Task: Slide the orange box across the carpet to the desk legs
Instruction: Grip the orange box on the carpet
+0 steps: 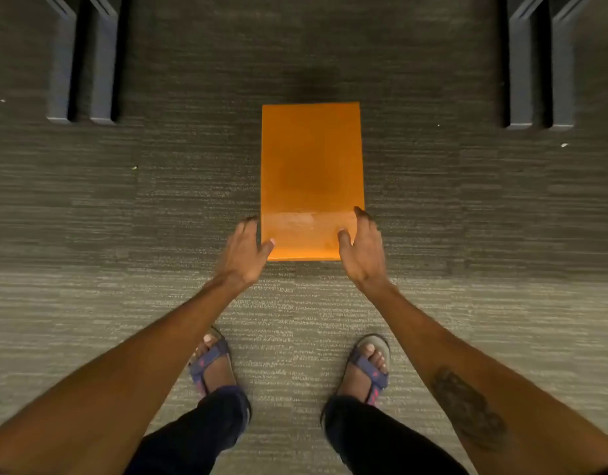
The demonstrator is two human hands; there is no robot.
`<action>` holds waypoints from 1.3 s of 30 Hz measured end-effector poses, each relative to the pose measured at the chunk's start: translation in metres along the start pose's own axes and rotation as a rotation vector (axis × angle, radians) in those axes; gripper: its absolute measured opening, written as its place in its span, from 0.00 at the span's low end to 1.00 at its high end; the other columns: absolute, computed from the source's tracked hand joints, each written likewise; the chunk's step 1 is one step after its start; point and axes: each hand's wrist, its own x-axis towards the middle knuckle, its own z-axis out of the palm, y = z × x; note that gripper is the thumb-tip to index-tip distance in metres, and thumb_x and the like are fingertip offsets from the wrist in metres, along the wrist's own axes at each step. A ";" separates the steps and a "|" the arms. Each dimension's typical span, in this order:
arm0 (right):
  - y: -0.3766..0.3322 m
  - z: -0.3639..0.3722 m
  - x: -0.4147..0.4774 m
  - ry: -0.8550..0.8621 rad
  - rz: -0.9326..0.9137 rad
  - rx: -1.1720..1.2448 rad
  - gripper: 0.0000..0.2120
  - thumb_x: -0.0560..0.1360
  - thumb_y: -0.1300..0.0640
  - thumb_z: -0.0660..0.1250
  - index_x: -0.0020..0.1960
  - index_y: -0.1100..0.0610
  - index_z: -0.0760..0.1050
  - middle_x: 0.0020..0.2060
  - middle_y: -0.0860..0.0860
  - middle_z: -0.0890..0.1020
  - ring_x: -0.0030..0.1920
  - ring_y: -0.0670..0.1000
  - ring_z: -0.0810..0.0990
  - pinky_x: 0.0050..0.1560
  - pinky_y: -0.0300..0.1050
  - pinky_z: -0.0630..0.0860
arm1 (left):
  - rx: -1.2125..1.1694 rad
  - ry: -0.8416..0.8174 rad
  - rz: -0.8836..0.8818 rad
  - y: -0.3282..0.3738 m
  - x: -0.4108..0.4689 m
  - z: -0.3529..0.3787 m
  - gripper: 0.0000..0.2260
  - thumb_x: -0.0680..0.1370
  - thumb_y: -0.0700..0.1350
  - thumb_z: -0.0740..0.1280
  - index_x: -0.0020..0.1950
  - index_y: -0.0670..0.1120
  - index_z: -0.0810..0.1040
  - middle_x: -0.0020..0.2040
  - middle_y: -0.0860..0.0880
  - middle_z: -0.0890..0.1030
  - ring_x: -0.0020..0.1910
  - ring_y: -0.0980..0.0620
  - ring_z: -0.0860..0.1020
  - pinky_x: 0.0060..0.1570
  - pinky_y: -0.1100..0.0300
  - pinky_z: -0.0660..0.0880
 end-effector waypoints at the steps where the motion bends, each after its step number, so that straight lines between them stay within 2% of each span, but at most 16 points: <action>1: 0.004 0.005 0.006 0.025 0.031 0.031 0.27 0.82 0.53 0.59 0.78 0.60 0.57 0.72 0.59 0.68 0.68 0.58 0.69 0.66 0.49 0.67 | -0.042 0.014 -0.021 -0.002 0.007 0.006 0.27 0.82 0.51 0.61 0.78 0.43 0.60 0.76 0.43 0.66 0.70 0.42 0.71 0.67 0.48 0.69; 5: 0.025 0.018 0.034 0.103 0.167 0.111 0.27 0.81 0.55 0.61 0.77 0.59 0.60 0.73 0.59 0.69 0.69 0.61 0.71 0.67 0.55 0.70 | -0.166 0.016 -0.170 -0.010 0.037 0.026 0.28 0.82 0.53 0.62 0.78 0.44 0.58 0.75 0.41 0.68 0.69 0.39 0.73 0.67 0.46 0.70; 8: 0.042 0.029 0.050 0.089 0.330 0.188 0.30 0.81 0.52 0.60 0.80 0.54 0.54 0.76 0.57 0.64 0.72 0.62 0.68 0.70 0.57 0.69 | -0.187 0.023 -0.277 -0.018 0.056 0.041 0.29 0.82 0.55 0.60 0.79 0.45 0.55 0.71 0.39 0.73 0.63 0.36 0.77 0.62 0.45 0.74; 11: 0.057 0.042 0.062 0.037 0.437 0.212 0.31 0.82 0.49 0.59 0.81 0.51 0.49 0.78 0.56 0.62 0.72 0.63 0.68 0.69 0.56 0.69 | -0.245 0.017 -0.377 -0.028 0.070 0.058 0.30 0.82 0.57 0.58 0.79 0.46 0.53 0.72 0.40 0.73 0.66 0.37 0.75 0.64 0.44 0.72; 15: 0.064 0.056 0.080 0.004 0.446 0.223 0.30 0.83 0.47 0.56 0.81 0.52 0.50 0.78 0.55 0.62 0.73 0.62 0.67 0.71 0.54 0.68 | -0.439 0.008 -0.435 -0.041 0.082 0.075 0.29 0.82 0.56 0.59 0.79 0.47 0.56 0.75 0.42 0.69 0.71 0.40 0.70 0.67 0.48 0.68; 19: 0.066 0.061 0.102 0.019 0.455 0.268 0.30 0.83 0.46 0.55 0.80 0.56 0.52 0.78 0.56 0.61 0.76 0.60 0.63 0.73 0.54 0.64 | -0.387 0.044 -0.450 -0.044 0.098 0.080 0.26 0.83 0.57 0.56 0.77 0.45 0.61 0.73 0.42 0.71 0.67 0.38 0.74 0.60 0.51 0.71; 21: 0.067 0.061 0.111 0.038 0.462 0.322 0.28 0.83 0.46 0.56 0.79 0.57 0.56 0.76 0.58 0.66 0.73 0.62 0.67 0.69 0.55 0.67 | -0.421 0.036 -0.412 -0.047 0.105 0.082 0.25 0.83 0.57 0.55 0.75 0.45 0.65 0.70 0.42 0.74 0.64 0.38 0.75 0.58 0.52 0.72; 25: 0.073 0.061 0.119 0.054 0.436 0.398 0.22 0.83 0.48 0.59 0.73 0.56 0.65 0.68 0.58 0.75 0.65 0.62 0.74 0.58 0.51 0.70 | -0.544 0.042 -0.395 -0.048 0.119 0.082 0.22 0.83 0.57 0.54 0.68 0.45 0.73 0.63 0.42 0.79 0.58 0.40 0.77 0.59 0.45 0.75; 29: 0.076 0.061 0.116 0.069 0.415 0.522 0.19 0.81 0.48 0.62 0.69 0.54 0.71 0.64 0.53 0.78 0.63 0.57 0.75 0.59 0.49 0.70 | -0.652 0.047 -0.404 -0.047 0.127 0.084 0.18 0.83 0.54 0.58 0.67 0.46 0.75 0.62 0.45 0.80 0.52 0.47 0.76 0.52 0.54 0.72; 32: 0.071 0.061 0.113 0.108 0.384 0.503 0.18 0.81 0.49 0.63 0.67 0.55 0.73 0.61 0.52 0.80 0.61 0.56 0.77 0.61 0.50 0.73 | -0.713 0.073 -0.417 -0.047 0.127 0.084 0.18 0.83 0.53 0.58 0.69 0.47 0.74 0.65 0.45 0.79 0.54 0.48 0.75 0.52 0.55 0.69; 35: 0.061 0.061 0.116 0.152 0.316 0.457 0.18 0.80 0.47 0.63 0.67 0.54 0.75 0.61 0.52 0.81 0.59 0.55 0.79 0.62 0.55 0.75 | -0.719 0.109 -0.448 -0.045 0.128 0.074 0.19 0.83 0.55 0.58 0.70 0.48 0.74 0.66 0.46 0.77 0.62 0.43 0.76 0.55 0.53 0.70; 39: 0.036 0.061 0.129 0.165 0.237 0.495 0.16 0.80 0.46 0.64 0.61 0.54 0.78 0.54 0.52 0.84 0.49 0.54 0.81 0.50 0.51 0.76 | -0.797 0.168 -0.431 -0.046 0.135 0.046 0.17 0.83 0.55 0.57 0.67 0.51 0.76 0.62 0.46 0.80 0.56 0.44 0.79 0.58 0.48 0.76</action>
